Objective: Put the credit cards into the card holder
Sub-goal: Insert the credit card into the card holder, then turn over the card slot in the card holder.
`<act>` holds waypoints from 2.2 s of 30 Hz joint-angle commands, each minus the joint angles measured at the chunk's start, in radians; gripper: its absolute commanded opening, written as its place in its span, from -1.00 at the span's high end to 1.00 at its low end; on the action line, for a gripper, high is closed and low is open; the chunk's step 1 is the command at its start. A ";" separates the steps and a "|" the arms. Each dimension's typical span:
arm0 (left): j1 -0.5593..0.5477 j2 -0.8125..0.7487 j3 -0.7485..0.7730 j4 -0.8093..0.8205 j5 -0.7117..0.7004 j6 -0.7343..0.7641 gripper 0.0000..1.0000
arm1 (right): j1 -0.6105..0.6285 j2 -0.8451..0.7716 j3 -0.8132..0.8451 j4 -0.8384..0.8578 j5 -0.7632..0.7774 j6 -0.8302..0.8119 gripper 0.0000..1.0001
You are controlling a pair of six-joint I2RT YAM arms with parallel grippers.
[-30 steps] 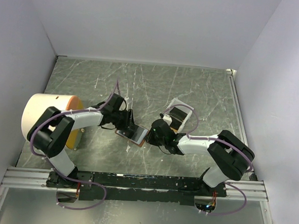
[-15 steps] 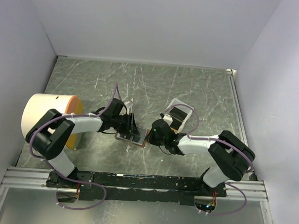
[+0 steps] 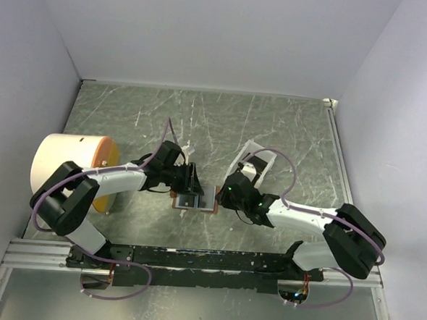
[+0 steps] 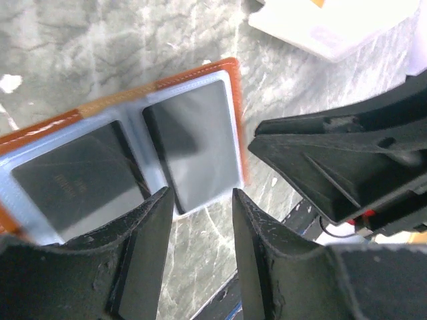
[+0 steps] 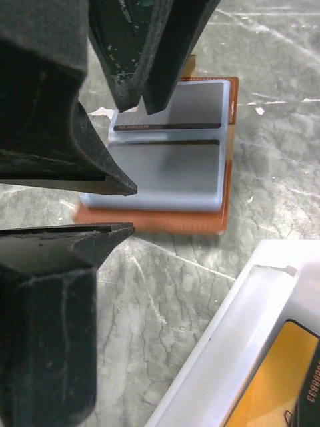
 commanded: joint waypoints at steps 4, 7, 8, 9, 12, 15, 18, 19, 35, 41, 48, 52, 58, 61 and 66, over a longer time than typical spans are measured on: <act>-0.003 -0.079 0.129 -0.276 -0.264 0.081 -0.12 | 0.006 -0.052 0.010 -0.027 0.035 -0.030 0.51; 0.010 -0.086 0.129 -0.299 -0.299 0.080 -0.18 | 0.005 -0.032 0.022 -0.001 0.019 -0.036 0.50; 0.017 -0.087 0.121 -0.291 -0.293 0.075 -0.20 | 0.006 -0.022 0.030 0.011 0.010 -0.041 0.49; 0.029 -0.085 0.111 -0.278 -0.276 0.073 -0.21 | 0.006 -0.008 0.040 0.017 0.003 -0.045 0.48; 0.056 -0.072 0.094 -0.261 -0.248 0.067 -0.25 | 0.006 0.023 0.066 0.018 -0.007 -0.053 0.46; 0.071 -0.067 0.075 -0.236 -0.220 0.067 -0.29 | 0.006 0.040 0.070 0.022 -0.003 -0.058 0.44; 0.076 -0.058 0.055 -0.203 -0.195 0.057 -0.32 | 0.006 0.062 0.070 0.030 0.001 -0.059 0.43; 0.076 -0.053 0.054 -0.205 -0.198 0.055 -0.32 | 0.006 0.068 0.070 0.034 -0.002 -0.057 0.43; 0.077 -0.013 0.020 -0.157 -0.178 0.041 -0.32 | 0.011 0.128 0.050 0.086 -0.027 -0.045 0.44; 0.077 -0.036 0.019 -0.100 -0.100 0.028 -0.31 | 0.018 0.138 0.034 0.107 -0.032 -0.040 0.47; 0.075 -0.053 -0.003 0.009 0.026 -0.023 -0.31 | 0.026 0.147 0.027 0.121 -0.033 -0.034 0.48; 0.062 -0.085 -0.004 0.031 0.041 -0.045 -0.32 | 0.026 0.133 0.026 0.109 -0.019 -0.037 0.49; 0.042 -0.065 0.011 0.030 0.032 -0.040 -0.32 | 0.027 0.070 0.042 0.002 0.041 -0.063 0.49; 0.040 -0.045 0.015 0.023 0.033 -0.028 -0.30 | 0.027 0.004 0.033 -0.055 0.069 -0.088 0.49; 0.040 -0.050 0.029 0.025 0.036 -0.010 -0.30 | 0.025 -0.163 0.045 -0.176 0.151 -0.188 0.38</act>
